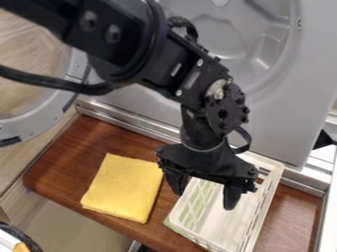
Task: Putting the yellow cloth into the gray basin
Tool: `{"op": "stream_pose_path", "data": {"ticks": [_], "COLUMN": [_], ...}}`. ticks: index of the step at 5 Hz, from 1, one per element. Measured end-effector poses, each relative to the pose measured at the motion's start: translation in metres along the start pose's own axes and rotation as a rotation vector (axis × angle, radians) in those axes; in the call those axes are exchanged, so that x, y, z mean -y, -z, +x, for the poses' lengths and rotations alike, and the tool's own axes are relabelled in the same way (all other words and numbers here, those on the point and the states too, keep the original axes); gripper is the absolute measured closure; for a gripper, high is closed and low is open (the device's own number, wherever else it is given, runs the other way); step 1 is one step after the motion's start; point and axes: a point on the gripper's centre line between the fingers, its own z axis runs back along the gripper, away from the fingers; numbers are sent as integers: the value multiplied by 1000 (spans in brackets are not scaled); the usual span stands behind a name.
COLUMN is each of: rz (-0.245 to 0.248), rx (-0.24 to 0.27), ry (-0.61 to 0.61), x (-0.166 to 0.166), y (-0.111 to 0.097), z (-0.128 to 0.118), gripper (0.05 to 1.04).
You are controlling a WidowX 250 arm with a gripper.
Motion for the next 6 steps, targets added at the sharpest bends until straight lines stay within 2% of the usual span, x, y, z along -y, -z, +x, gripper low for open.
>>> {"op": "stream_pose_path", "data": {"ticks": [1,2,3,4,5,6], "rz": [14,105,126,143,216,216], "rx": [-16,-10,6,-1,-39,-43], "ry": [-7,-156,-254,-326,-415,-454], "x": [-2,-31,-61,-87,-105,-122], "y": [4,5,3,10,42,62], "z": [-3,0,7,12,16,24], "gripper": [83,83,83,83,83,83]}}
